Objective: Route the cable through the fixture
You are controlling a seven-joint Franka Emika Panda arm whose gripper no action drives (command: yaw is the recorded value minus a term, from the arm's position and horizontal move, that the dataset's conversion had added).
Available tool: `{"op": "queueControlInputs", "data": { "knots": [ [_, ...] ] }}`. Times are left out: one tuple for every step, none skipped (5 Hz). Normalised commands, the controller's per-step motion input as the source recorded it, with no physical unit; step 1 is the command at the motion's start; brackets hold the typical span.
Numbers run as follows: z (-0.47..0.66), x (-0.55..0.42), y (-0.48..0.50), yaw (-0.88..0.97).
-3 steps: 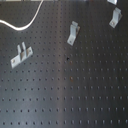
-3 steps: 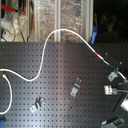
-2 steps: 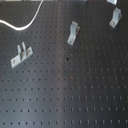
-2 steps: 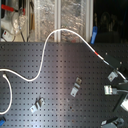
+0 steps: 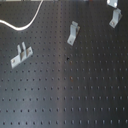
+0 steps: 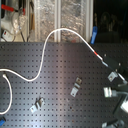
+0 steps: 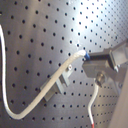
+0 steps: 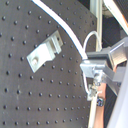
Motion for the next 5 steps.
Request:
{"op": "queueControlInputs", "data": {
  "knots": [
    [0.03, 0.615, 0.791, -0.09],
    [0.03, 0.627, 0.786, -0.08],
    [0.02, 0.597, 0.807, 0.00],
    [0.01, 0.496, 0.805, 0.00],
    [0.01, 0.377, 0.616, 0.00]
  ]
}}
